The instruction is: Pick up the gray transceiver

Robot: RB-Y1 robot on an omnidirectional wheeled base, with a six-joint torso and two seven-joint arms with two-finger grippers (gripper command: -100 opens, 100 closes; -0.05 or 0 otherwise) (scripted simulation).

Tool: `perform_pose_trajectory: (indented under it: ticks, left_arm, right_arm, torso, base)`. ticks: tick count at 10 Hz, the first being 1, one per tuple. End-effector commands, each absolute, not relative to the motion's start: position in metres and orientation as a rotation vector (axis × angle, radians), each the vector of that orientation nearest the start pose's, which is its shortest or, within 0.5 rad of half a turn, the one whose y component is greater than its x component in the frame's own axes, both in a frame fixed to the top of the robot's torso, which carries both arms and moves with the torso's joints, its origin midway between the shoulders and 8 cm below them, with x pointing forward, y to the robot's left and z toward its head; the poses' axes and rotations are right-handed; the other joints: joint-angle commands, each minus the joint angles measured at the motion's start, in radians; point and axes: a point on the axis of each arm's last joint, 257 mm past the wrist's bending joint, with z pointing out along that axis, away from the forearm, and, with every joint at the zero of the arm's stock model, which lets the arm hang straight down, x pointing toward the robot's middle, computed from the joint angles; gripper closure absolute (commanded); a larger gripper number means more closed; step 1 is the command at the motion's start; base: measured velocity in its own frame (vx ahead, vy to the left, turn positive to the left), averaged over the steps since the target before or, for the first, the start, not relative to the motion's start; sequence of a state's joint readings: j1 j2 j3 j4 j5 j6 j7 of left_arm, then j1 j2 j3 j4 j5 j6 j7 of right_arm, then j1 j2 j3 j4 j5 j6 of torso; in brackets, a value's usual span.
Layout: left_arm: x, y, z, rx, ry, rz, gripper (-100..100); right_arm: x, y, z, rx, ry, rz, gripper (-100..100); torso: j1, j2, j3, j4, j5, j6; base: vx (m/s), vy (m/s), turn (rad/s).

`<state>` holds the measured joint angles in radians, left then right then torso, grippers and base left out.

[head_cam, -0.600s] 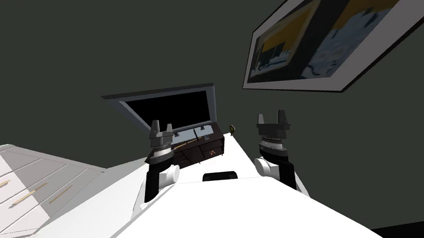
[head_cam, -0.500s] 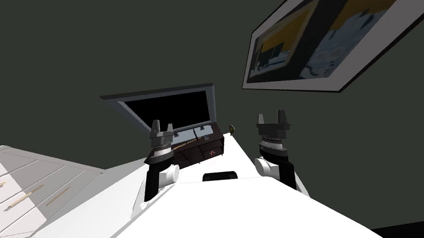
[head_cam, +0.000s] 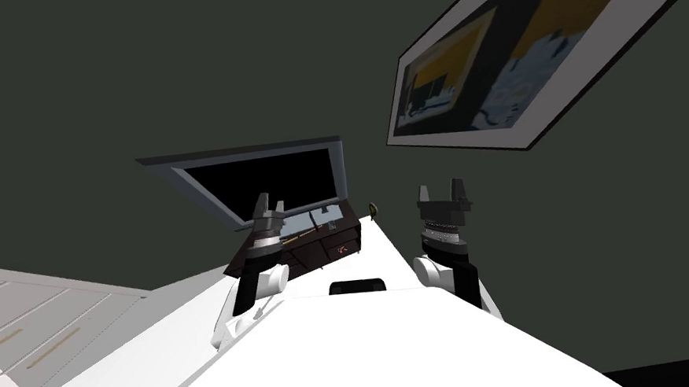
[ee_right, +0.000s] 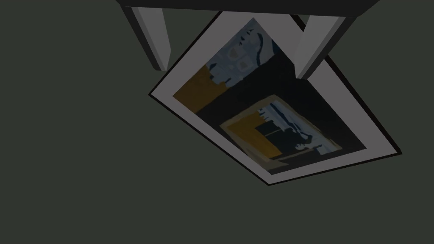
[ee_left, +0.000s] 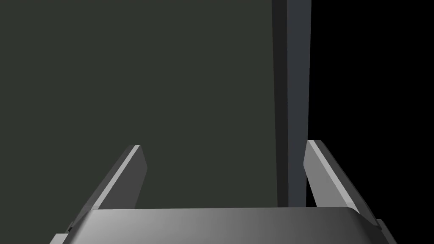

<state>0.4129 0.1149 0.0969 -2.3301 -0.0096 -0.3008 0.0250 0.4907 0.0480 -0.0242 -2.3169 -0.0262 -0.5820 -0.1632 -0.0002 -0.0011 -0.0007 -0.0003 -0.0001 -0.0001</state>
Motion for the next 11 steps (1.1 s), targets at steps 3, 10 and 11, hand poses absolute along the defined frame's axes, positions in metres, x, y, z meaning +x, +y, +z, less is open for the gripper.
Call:
perform_pose_trajectory:
  ticks: [3,10,11]
  left_arm:
    - [0.389,0.304,0.029,-0.662,0.800,-1.184,-100]
    - [0.433,0.327,-0.006,-0.761,0.928,-1.086,-100]
    - [0.434,0.327,-0.007,-0.768,0.933,-1.083,-100]
  right_arm:
    - [0.318,-0.290,0.058,0.648,0.423,1.475,0]
    - [0.318,-0.290,0.058,0.648,0.423,1.474,0]
    - [0.318,-0.290,0.058,0.648,0.423,1.474,0]
  torso:
    - [0.000,-0.001,0.000,0.000,0.000,0.000]
    - [0.000,0.000,0.000,0.000,0.000,0.000]
    - [0.000,0.000,0.000,0.000,0.000,0.000]
  base:
    - [0.018,-0.006,-0.122]
    - [0.017,-0.003,-0.117]
    - [0.017,0.003,-0.091]
